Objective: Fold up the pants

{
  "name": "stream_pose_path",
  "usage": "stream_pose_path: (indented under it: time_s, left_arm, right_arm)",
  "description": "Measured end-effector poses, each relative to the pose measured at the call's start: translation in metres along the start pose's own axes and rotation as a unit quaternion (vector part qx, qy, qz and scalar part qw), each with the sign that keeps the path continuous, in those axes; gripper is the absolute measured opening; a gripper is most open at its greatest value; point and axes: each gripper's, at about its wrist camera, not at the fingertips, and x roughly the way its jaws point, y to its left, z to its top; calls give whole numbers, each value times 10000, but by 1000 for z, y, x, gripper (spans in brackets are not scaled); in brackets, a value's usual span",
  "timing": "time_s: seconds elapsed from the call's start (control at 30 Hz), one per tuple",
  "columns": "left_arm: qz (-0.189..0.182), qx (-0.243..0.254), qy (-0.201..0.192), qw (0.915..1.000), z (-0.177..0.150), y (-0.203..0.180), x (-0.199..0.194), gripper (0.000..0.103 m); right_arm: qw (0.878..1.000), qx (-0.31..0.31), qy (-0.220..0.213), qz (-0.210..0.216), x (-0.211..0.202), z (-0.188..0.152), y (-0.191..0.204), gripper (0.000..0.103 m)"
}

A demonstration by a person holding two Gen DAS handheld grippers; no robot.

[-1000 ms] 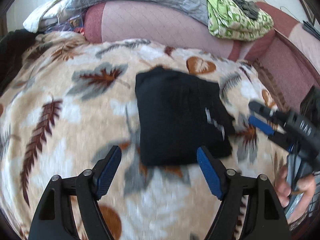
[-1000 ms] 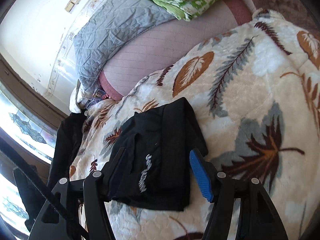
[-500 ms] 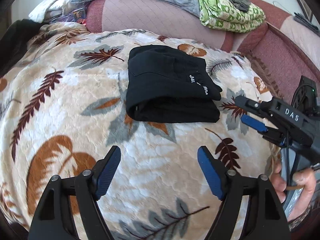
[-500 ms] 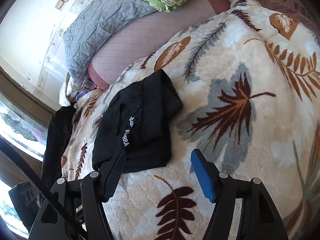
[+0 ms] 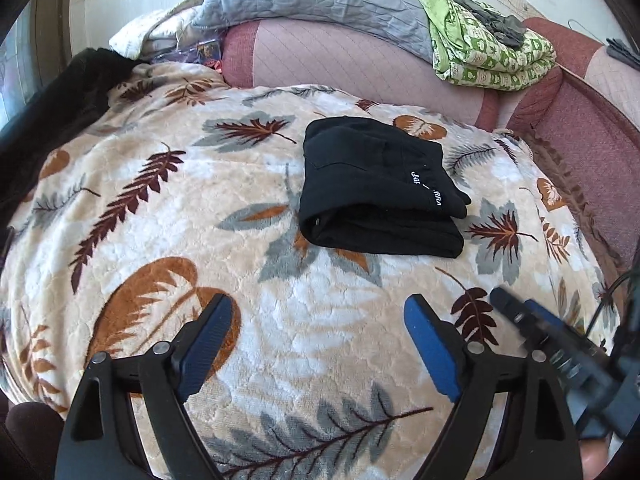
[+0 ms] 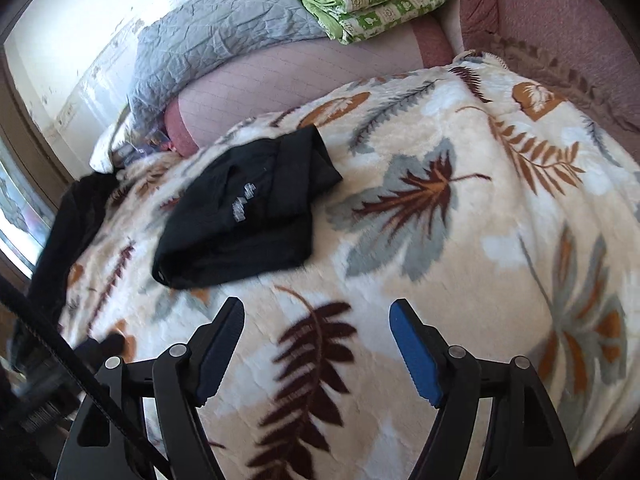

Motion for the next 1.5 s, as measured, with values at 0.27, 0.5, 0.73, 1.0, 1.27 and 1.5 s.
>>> stream_pose_path:
  time_s: [0.27, 0.5, 0.73, 1.0, 1.27, 1.5]
  left_arm:
    - [-2, 222, -7, 9998, -4, -11, -2, 87]
    - [226, 249, 188, 9993, -9, -10, 6, 87]
    - [402, 315, 308, 9982, -13, -10, 12, 87]
    - [451, 310, 432, 9976, -15, -8, 20, 87]
    - [450, 335, 362, 9978, -17, -8, 21, 87]
    - [318, 329, 39, 9989, -17, -11, 13, 87]
  right_arm:
    - [9982, -443, -162, -377, 8, -4, 7, 80]
    - [9984, -280, -90, -485, 12, -3, -2, 80]
    - [9960, -609, -152, -643, 14, -8, 10, 80]
    - [9932, -903, -80, -729, 21, -13, 20, 81]
    - [9930, -923, -45, -737, 24, -14, 21, 82]
    - [9929, -951, -22, -720, 27, -15, 21, 82]
